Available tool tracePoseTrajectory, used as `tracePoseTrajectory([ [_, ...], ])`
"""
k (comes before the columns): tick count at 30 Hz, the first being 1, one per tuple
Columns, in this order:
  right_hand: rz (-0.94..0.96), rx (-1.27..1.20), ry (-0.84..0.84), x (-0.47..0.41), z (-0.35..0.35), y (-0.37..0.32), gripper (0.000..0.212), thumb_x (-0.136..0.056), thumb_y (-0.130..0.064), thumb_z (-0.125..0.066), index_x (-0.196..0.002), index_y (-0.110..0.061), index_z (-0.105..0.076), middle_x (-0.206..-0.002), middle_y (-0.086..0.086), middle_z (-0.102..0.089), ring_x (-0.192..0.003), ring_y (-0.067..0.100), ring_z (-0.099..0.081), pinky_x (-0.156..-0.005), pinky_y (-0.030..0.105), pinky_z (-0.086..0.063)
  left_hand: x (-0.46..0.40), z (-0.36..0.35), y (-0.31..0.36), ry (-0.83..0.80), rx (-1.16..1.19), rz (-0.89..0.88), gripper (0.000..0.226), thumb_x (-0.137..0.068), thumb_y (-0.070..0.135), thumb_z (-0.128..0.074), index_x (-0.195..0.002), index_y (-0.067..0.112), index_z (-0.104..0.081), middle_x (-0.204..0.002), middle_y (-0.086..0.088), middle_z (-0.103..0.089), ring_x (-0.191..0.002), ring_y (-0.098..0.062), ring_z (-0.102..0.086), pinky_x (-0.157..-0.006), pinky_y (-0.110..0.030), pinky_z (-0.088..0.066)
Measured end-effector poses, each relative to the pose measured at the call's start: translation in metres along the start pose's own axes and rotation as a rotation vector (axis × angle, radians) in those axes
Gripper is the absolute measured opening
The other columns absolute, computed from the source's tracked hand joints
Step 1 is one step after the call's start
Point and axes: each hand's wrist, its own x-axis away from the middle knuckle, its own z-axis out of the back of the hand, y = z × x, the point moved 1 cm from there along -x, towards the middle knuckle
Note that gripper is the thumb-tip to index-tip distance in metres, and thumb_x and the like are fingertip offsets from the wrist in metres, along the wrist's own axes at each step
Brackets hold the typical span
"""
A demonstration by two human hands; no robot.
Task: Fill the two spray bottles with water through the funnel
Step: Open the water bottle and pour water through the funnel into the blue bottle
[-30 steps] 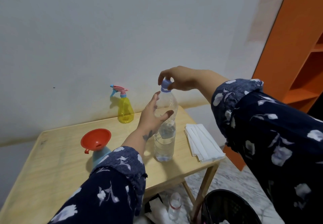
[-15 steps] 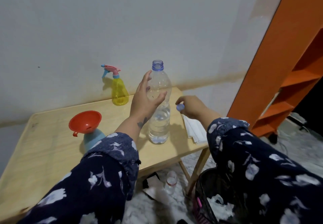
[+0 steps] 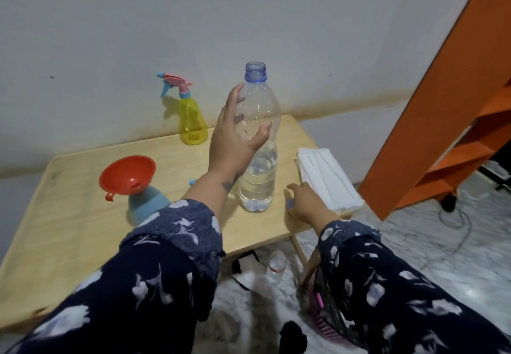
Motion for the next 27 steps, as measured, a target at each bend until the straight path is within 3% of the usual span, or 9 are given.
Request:
tracePoseTrajectory([
  [2,0.085,-0.194,0.076,0.003,0.011,-0.015,0.062,-0.092,-0.029,-0.053,-0.147,-0.022,-0.025,-0.145,0.012,-0.035,-0.123,0.028,-0.049,-0.100,0.038,-0.041,-0.001,0.000,-0.001,0.001,-0.003,-0.004,0.079,-0.076,0.051,-0.068,-0.142,0.050,-0.025,-0.131,0.023,-0.044,-0.111,-0.010,-0.056,-0.088,-0.047,-0.055],
  [5,0.230,-0.615,0.072,0.014,0.025,-0.047,0.100,-0.071,-0.034,-0.067,-0.149,-0.039,-0.005,-0.154,-0.012,-0.018,-0.139,0.009,-0.025,-0.111,0.034,-0.030,-0.001,0.000,-0.001,0.000,-0.008,-0.010,0.079,-0.076,0.052,-0.068,-0.143,0.049,-0.025,-0.131,0.022,-0.045,-0.111,-0.011,-0.056,-0.086,-0.047,-0.055],
  [9,0.347,-0.724,0.195,0.016,0.024,-0.078,0.119,-0.069,-0.045,-0.078,-0.146,-0.044,0.013,-0.141,-0.039,0.000,-0.134,-0.011,-0.010,-0.108,0.020,-0.020,0.000,0.000,0.001,-0.020,-0.006,0.001,0.079,-0.075,0.052,-0.067,-0.142,0.050,-0.025,-0.132,0.024,-0.044,-0.112,-0.010,-0.056,-0.085,-0.047,-0.055],
  [13,0.328,-0.776,0.442,0.009,0.018,-0.092,0.115,-0.066,-0.048,-0.079,-0.143,-0.054,0.006,-0.152,-0.021,-0.022,-0.137,0.001,-0.031,-0.105,0.027,-0.037,0.000,0.002,0.000,-0.011,-0.041,0.028,0.077,-0.074,0.056,-0.067,-0.139,0.057,-0.024,-0.134,0.028,-0.045,-0.113,-0.007,-0.057,-0.088,-0.044,-0.054],
  [17,0.303,-0.723,0.584,-0.001,0.017,-0.096,0.110,-0.069,-0.045,-0.074,-0.140,-0.059,0.009,-0.141,-0.002,-0.048,-0.118,0.018,-0.056,-0.087,0.036,-0.051,-0.006,-0.001,0.002,-0.001,-0.013,0.068,0.076,-0.076,0.055,-0.070,-0.137,0.059,-0.025,-0.134,0.030,-0.045,-0.114,-0.006,-0.056,-0.091,-0.041,-0.053],
  [20,0.343,-0.642,0.558,-0.007,0.025,-0.096,0.108,-0.075,-0.041,-0.072,-0.141,-0.058,0.012,-0.123,0.001,-0.058,-0.102,0.018,-0.061,-0.078,0.032,-0.050,-0.011,0.003,0.003,0.002,0.006,0.108,0.078,-0.078,0.054,-0.071,-0.141,0.054,-0.024,-0.141,0.023,-0.042,-0.117,-0.010,-0.054,-0.095,-0.036,-0.050],
  [23,0.418,-0.518,0.480,-0.005,0.036,-0.092,0.099,-0.079,-0.047,-0.067,-0.140,-0.060,0.010,-0.121,0.002,-0.058,-0.099,0.017,-0.060,-0.080,0.035,-0.050,-0.010,0.013,0.002,-0.039,0.003,0.197,0.093,-0.077,0.063,-0.067,-0.148,0.053,-0.007,-0.154,0.013,-0.030,-0.131,-0.016,-0.046,-0.100,-0.033,-0.041],
  [25,0.465,-0.478,0.399,-0.002,0.048,-0.091,0.095,-0.077,-0.052,-0.065,-0.139,-0.063,0.007,-0.112,0.003,-0.060,-0.096,0.019,-0.060,-0.080,0.037,-0.050,0.000,0.024,0.000,-0.057,-0.096,0.218,0.099,-0.075,0.075,-0.057,-0.147,0.053,0.008,-0.161,0.011,-0.018,-0.141,-0.014,-0.033,-0.102,-0.032,-0.034],
  [27,0.505,-0.445,0.333,0.001,0.061,-0.092,0.093,-0.074,-0.057,-0.064,-0.137,-0.065,0.004,-0.098,0.000,-0.060,-0.088,0.018,-0.060,-0.075,0.035,-0.048,0.020,0.036,-0.009,-0.025,-0.226,0.214,0.090,-0.081,0.076,-0.043,-0.151,0.045,0.005,-0.161,0.008,-0.018,-0.140,-0.013,-0.032,-0.098,-0.024,-0.033],
])
